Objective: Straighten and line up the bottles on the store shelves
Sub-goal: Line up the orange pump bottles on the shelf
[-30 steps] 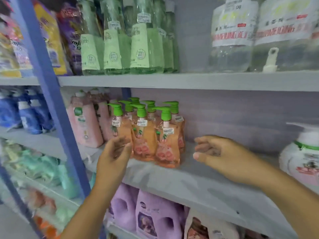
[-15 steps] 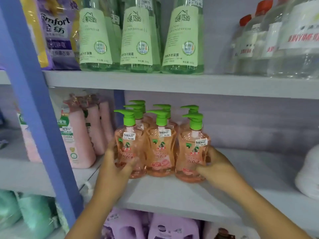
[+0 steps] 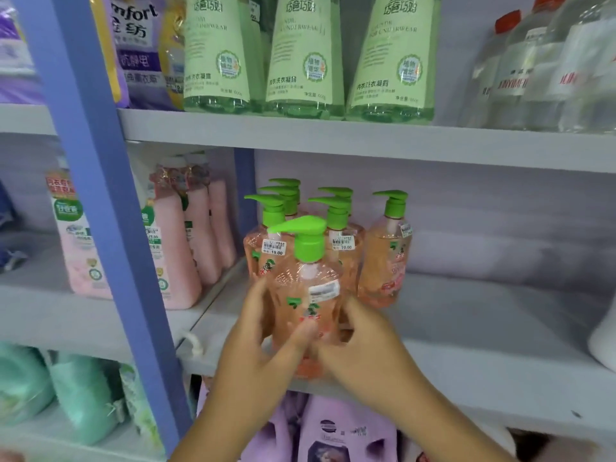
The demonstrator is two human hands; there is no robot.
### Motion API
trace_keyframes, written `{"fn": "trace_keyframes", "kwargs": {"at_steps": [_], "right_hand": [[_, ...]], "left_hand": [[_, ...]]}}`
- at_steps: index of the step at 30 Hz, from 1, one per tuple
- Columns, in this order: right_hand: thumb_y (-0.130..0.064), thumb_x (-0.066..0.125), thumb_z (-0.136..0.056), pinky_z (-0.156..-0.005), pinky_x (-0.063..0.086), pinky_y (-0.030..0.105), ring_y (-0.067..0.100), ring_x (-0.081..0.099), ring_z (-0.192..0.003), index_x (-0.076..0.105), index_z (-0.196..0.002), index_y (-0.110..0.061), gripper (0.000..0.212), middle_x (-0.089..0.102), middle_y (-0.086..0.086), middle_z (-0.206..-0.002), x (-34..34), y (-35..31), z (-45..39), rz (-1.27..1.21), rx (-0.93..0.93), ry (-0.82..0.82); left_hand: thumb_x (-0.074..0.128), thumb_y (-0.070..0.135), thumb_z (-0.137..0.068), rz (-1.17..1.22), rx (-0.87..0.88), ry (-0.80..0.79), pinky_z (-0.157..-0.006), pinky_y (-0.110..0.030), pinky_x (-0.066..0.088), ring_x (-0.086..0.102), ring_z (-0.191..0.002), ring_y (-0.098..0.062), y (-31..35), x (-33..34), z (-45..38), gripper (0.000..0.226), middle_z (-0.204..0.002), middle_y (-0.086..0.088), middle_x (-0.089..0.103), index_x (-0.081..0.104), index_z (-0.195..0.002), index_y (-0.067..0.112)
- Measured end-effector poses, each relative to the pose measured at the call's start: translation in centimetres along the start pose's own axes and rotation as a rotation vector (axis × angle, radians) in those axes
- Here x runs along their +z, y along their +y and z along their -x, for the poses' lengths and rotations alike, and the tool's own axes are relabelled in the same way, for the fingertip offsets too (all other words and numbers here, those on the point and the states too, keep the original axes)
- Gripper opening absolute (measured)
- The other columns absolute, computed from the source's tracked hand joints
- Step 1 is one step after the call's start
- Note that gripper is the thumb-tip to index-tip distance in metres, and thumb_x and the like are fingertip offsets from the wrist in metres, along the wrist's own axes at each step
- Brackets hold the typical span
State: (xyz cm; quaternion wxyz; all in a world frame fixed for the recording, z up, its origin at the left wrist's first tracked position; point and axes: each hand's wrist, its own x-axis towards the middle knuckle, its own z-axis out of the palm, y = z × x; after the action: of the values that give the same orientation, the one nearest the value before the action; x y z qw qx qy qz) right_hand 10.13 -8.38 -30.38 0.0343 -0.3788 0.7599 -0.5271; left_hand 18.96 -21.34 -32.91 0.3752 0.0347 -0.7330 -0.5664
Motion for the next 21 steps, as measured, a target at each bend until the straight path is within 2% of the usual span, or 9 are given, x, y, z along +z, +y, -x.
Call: {"fn": "trace_keyframes", "kwargs": {"at_steps": [4, 6, 8, 9, 11, 14, 16, 19, 21], "right_hand": [[-0.063, 0.067, -0.080, -0.085, 0.055, 0.024, -0.005, 0.066, -0.098, 0.060, -0.117, -0.040, 0.044, 0.070, -0.023, -0.108, -0.4, 0.8, -0.9, 0.193, -0.144, -0.098], [-0.066, 0.063, -0.084, -0.080, 0.051, 0.019, -0.007, 0.065, -0.090, 0.067, -0.106, -0.040, 0.035, 0.070, -0.027, -0.100, -2.9, 1.5, -2.2, 0.177, -0.226, 0.149], [-0.046, 0.070, -0.087, -0.072, 0.051, 0.016, -0.006, 0.064, -0.081, 0.068, -0.098, -0.035, 0.016, 0.071, -0.018, -0.097, -6.2, 2.4, -4.5, 0.040, -0.215, 0.537], [-0.036, 0.074, -0.088, -0.069, 0.051, 0.016, -0.005, 0.063, -0.081, 0.066, -0.106, -0.030, 0.020, 0.070, -0.010, -0.105, -7.7, 3.2, -5.9, -0.014, -0.150, 0.638], [-0.029, 0.080, -0.087, -0.065, 0.050, 0.012, 0.004, 0.062, -0.098, 0.054, -0.135, -0.021, 0.056, 0.060, 0.003, -0.131, -9.9, 5.1, -8.5, -0.064, 0.083, 0.518], [-0.021, 0.082, -0.085, -0.076, 0.050, 0.017, 0.016, 0.062, -0.119, 0.026, -0.156, -0.023, 0.090, 0.056, -0.005, -0.138, -9.9, 8.1, -10.1, -0.142, 0.201, 0.156], [-0.014, 0.081, -0.085, -0.084, 0.054, 0.025, 0.019, 0.068, -0.115, 0.041, -0.147, -0.020, 0.074, 0.069, 0.000, -0.128, -9.2, 9.5, -10.4, -0.171, 0.172, 0.070], [-0.011, 0.076, -0.089, -0.088, 0.058, 0.037, 0.021, 0.074, -0.101, 0.065, -0.122, -0.015, 0.035, 0.078, 0.003, -0.108, -8.6, 9.9, -10.6, -0.107, 0.158, 0.062], [-0.017, 0.079, -0.086, -0.085, 0.060, 0.040, 0.019, 0.076, -0.092, 0.070, -0.111, -0.018, 0.027, 0.079, 0.001, -0.099, -8.8, 9.4, -9.9, -0.097, 0.196, 0.095]], "left_hand": [[0.075, 0.017, -0.089, 0.072, -0.019, -0.064, -0.091, -0.020, 0.055, 0.067, -0.116, -0.004, 0.1, -2.0, -0.7, 0.057, -0.125, 0.016, 0.071, 0.059, -0.124, 0.059], [0.075, 0.022, -0.088, 0.068, -0.051, -0.062, -0.092, -0.025, 0.056, 0.066, -0.116, -0.001, 0.1, -2.7, -1.1, 0.059, -0.125, 0.020, 0.070, 0.058, -0.117, 0.070], [0.071, 0.033, -0.088, 0.020, -0.057, -0.051, -0.094, -0.031, 0.055, 0.063, -0.121, 0.000, -0.3, -3.6, -1.5, 0.058, -0.133, 0.022, 0.065, 0.050, -0.123, 0.073], [0.069, 0.038, -0.088, -0.027, -0.054, -0.046, -0.094, -0.032, 0.055, 0.061, -0.122, 0.002, -0.6, -4.1, -1.7, 0.059, -0.138, 0.024, 0.059, 0.045, -0.127, 0.074], [0.073, 0.044, -0.089, -0.102, -0.073, -0.043, -0.097, -0.034, 0.055, 0.056, -0.124, 0.006, -1.3, -4.7, -1.9, 0.064, -0.143, 0.027, 0.049, 0.037, -0.129, 0.077], [0.083, 0.045, -0.078, -0.170, -0.106, -0.064, -0.105, -0.040, 0.050, 0.056, -0.129, -0.003, -1.9, -4.5, -1.4, 0.078, -0.142, 0.027, 0.049, 0.034, -0.134, 0.070], [0.081, 0.048, -0.075, -0.216, -0.108, -0.031, -0.106, -0.043, 0.050, 0.057, -0.127, -0.003, -2.3, -4.2, -0.9, 0.080, -0.141, 0.024, 0.052, 0.036, -0.139, 0.061], [0.078, 0.023, -0.089, -0.230, -0.114, -0.025, -0.105, -0.042, 0.050, 0.061, -0.118, 0.005, -2.8, -4.2, -0.8, 0.072, -0.134, 0.026, 0.060, 0.041, -0.142, 0.054], [0.076, 0.018, -0.090, -0.250, -0.128, -0.028, -0.104, -0.041, 0.051, 0.062, -0.113, 0.008, -2.8, -4.4, -1.0, 0.071, -0.132, 0.026, 0.063, 0.042, -0.144, 0.050]]}}
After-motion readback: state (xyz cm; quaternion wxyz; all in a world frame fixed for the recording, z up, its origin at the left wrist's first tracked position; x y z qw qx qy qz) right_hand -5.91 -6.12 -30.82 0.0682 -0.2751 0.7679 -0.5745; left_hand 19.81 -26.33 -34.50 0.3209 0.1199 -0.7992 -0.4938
